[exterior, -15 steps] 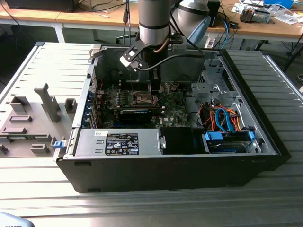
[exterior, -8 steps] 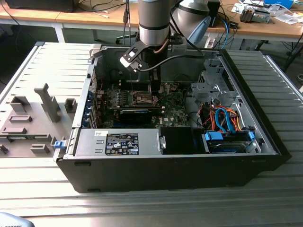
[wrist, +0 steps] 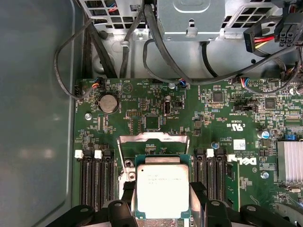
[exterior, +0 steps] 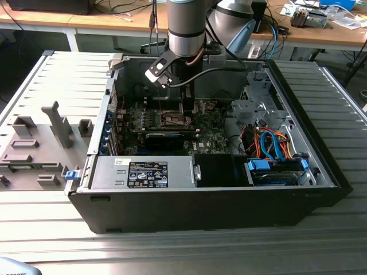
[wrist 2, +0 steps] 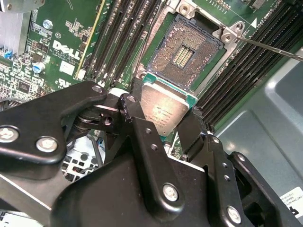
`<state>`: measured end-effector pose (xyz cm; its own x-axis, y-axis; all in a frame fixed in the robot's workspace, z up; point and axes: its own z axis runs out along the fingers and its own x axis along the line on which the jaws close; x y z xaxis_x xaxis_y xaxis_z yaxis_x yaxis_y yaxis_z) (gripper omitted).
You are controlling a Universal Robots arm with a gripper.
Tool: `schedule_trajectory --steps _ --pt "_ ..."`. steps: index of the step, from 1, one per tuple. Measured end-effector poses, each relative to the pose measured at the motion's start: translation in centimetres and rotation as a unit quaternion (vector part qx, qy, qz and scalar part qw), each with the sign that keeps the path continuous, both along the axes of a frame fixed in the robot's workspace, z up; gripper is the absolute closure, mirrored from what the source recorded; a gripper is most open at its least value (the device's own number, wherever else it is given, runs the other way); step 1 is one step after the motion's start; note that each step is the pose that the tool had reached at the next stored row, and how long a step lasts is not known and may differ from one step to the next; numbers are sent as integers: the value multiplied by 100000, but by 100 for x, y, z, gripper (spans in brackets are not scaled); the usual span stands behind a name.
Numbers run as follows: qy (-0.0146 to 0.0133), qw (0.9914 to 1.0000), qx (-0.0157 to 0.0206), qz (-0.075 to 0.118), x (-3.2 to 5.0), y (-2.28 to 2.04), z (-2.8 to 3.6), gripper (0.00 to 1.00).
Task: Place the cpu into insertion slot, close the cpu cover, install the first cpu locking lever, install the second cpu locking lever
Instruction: 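Place the cpu into insertion slot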
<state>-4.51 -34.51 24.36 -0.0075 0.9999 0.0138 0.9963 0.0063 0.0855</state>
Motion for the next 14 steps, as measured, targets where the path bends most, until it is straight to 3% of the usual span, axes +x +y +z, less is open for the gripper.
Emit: schedule_trajectory --steps 14 --pt "0 100000 -2 2 0 0 -37 46"
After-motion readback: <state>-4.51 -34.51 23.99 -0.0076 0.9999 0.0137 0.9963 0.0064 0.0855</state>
